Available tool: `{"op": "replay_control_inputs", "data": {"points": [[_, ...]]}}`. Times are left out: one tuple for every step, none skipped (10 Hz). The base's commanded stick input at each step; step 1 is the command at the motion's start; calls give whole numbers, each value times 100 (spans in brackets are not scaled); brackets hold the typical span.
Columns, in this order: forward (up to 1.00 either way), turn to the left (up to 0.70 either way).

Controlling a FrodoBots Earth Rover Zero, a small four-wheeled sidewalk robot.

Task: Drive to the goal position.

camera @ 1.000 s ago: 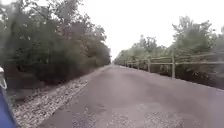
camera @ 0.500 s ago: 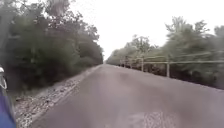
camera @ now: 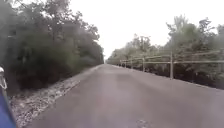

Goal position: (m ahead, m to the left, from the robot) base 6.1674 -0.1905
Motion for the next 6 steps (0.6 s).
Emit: {"op": "replay_control_inputs", "data": {"points": [[70,0],[70,0],[70,0],[70,0],[70,0],[70,0]]}}
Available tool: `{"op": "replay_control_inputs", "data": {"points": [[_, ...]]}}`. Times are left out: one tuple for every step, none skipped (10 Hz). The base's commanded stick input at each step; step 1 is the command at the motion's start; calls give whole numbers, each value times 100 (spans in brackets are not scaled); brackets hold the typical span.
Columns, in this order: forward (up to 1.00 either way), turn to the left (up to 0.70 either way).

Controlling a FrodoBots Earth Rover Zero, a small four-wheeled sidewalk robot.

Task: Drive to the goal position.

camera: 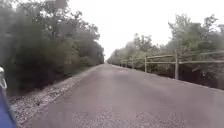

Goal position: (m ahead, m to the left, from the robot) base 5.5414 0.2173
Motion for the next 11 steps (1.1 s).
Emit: {"op": "replay_control_inputs", "data": {"points": [[70,0],[70,0],[70,0],[70,0],[70,0],[70,0],[70,0],[70,0],[70,0],[70,0],[70,0]]}}
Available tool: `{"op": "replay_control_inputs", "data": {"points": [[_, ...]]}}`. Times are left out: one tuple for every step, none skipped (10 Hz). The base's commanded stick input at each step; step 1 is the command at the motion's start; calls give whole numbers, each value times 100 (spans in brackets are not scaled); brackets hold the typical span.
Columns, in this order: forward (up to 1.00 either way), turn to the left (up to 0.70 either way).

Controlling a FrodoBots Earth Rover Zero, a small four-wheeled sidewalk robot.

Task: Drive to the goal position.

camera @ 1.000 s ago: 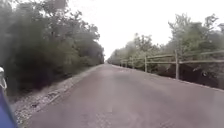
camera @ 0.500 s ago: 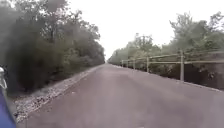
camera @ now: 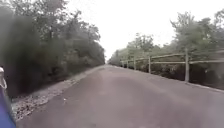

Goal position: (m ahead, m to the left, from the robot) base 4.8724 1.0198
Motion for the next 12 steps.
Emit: {"op": "replay_control_inputs", "data": {"points": [[70,0],[70,0],[70,0],[70,0],[70,0],[70,0],[70,0],[70,0],[70,0],[70,0],[70,27],[70,13]]}}
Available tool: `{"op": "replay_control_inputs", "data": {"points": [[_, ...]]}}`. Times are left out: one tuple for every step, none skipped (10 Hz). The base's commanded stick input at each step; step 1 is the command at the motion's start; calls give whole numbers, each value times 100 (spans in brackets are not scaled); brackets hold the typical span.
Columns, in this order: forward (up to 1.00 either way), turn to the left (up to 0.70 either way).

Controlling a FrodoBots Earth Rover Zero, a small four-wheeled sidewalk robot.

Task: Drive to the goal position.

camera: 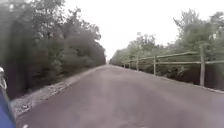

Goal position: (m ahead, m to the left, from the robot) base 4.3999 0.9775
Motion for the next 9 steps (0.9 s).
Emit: {"op": "replay_control_inputs", "data": {"points": [[70,2],[70,0],[70,0],[70,0],[70,0],[70,0],[70,0],[70,0],[70,0]]}}
